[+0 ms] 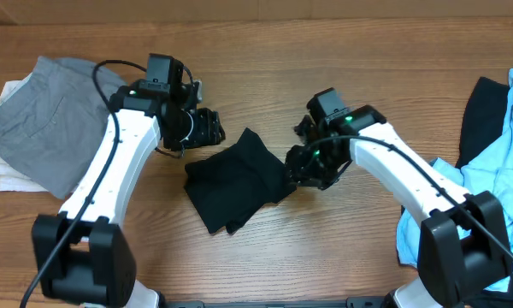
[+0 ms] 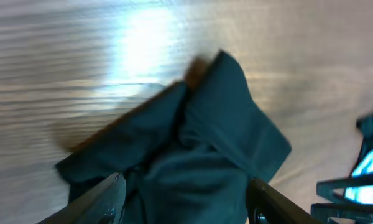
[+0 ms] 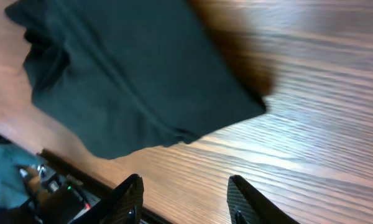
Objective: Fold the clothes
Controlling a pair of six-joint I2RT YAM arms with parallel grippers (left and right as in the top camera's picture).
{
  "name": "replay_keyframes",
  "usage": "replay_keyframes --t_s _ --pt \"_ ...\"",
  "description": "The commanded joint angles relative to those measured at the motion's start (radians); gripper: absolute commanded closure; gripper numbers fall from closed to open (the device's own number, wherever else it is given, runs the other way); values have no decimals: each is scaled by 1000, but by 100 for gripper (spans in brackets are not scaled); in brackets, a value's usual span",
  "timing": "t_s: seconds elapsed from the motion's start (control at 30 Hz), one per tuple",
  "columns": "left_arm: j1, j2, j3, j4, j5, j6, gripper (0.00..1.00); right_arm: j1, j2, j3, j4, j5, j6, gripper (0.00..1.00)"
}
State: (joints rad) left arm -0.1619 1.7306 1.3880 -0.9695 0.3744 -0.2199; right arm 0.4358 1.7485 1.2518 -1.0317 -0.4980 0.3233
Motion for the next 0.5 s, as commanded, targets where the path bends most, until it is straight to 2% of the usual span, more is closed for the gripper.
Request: replay_keyframes --t_s 0.0,0.13,0.33,0.47 --pt "-7 82 -31 2 97 193 34 43 -12 -37 37 -35 46 53" --pt "-11 169 -31 12 98 286 34 92 -11 -88 106 -35 98 53" --pt "-11 239 -31 29 98 344 36 159 -7 -158 238 -40 188 59" --pt "-11 244 -31 37 98 348 43 199 -4 -194 388 -40 228 61"
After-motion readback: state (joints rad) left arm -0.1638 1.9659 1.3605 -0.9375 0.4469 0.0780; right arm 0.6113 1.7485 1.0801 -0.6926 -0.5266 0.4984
